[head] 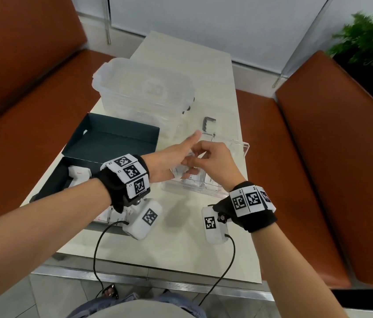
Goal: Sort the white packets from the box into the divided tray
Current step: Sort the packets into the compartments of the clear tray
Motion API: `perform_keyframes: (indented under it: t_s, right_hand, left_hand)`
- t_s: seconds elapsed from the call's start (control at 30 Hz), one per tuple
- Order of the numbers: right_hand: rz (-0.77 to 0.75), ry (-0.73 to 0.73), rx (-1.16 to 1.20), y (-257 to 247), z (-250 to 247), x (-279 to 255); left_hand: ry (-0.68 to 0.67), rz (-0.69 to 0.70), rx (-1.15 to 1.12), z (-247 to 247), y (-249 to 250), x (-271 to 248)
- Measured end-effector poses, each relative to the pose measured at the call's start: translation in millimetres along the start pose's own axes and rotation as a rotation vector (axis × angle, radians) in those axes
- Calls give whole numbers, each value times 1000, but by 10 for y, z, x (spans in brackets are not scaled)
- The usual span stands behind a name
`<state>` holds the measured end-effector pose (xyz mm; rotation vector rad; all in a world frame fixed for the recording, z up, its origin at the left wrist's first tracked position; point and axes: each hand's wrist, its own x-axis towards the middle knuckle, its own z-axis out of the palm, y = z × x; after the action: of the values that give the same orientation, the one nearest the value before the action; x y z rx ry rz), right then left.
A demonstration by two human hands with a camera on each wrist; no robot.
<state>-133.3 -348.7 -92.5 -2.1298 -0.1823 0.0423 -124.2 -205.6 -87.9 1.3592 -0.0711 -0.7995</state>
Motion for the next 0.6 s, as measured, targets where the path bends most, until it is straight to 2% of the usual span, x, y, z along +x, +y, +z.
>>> perform_keyframes:
  t_s: [0.13, 0.23, 0.4, 0.6]
  right_hand:
    - [71, 30, 72, 64, -155, 24]
    - [78, 48, 101, 93, -231, 27]
    - [97, 99, 180, 84, -281, 100]
    - [137, 97, 368, 46, -238, 152]
  left_hand:
    - [-29, -47, -21, -73, 3, -41]
    - [-13, -16, -55, -123, -9, -58]
    - [148, 91, -60, -158, -11, -20]
    - [217, 69, -140, -230, -30, 26]
